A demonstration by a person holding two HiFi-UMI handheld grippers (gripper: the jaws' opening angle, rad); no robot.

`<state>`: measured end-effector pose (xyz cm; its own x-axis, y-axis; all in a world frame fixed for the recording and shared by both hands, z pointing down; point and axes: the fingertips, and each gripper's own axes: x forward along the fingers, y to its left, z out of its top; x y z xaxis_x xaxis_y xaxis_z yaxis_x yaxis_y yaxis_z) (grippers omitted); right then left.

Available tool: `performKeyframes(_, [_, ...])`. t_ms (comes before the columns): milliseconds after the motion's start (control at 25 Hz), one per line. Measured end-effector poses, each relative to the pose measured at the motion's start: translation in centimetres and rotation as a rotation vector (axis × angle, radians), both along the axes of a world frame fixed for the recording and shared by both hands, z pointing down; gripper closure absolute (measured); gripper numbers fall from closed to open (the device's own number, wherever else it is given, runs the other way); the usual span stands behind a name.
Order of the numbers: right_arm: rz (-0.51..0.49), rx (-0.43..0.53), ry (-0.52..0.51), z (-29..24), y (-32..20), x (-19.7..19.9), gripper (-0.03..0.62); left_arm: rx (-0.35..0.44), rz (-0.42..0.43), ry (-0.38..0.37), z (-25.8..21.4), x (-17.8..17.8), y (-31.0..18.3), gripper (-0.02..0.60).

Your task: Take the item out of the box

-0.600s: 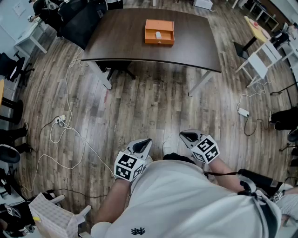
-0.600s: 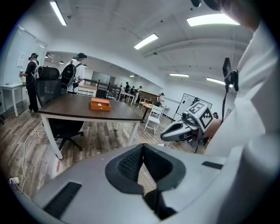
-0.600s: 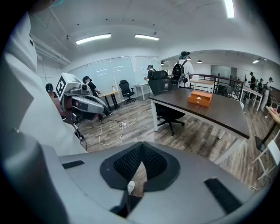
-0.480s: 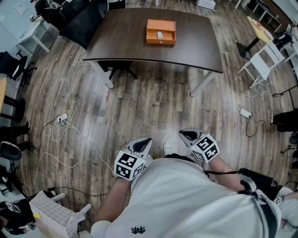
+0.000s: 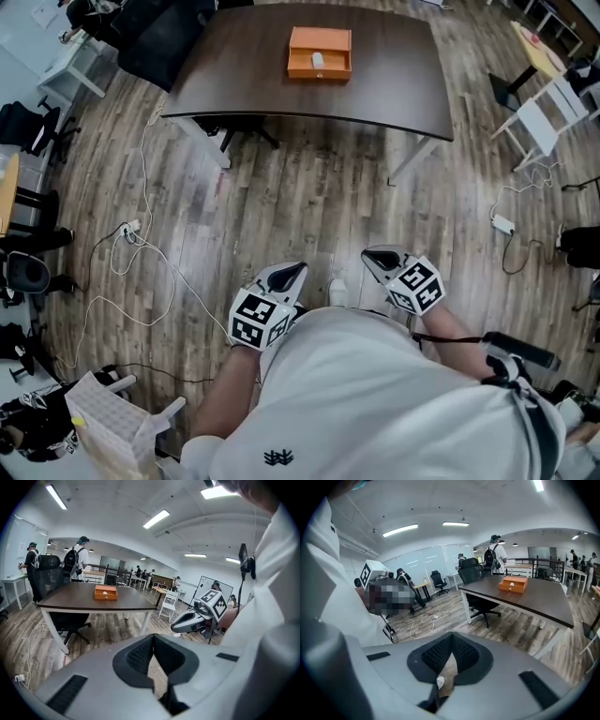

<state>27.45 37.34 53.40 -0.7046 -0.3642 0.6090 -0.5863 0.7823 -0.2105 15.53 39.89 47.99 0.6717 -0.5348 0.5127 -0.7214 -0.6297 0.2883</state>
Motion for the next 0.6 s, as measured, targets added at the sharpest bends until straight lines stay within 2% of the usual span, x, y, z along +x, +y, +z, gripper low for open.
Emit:
performKeyframes(160, [-0.008, -0.02, -0.002, 1.2, -1.9, 1.8, 0.592, -0.004, -0.01, 0.003, 0.3, 1.9, -2.3, 0.571])
performKeyframes(320, [0.011, -0.033, -0.013, 1.8, -4.4, 2.2, 0.591, -0.023, -0.007, -0.001, 0.6, 2.2, -4.6, 0.571])
performKeyframes(600, [0.052, -0.031, 0.009, 3.0, -11.5, -0.2, 0.589, -0.019, 0.008, 0.033, 1.9, -0.6, -11.9, 0.569])
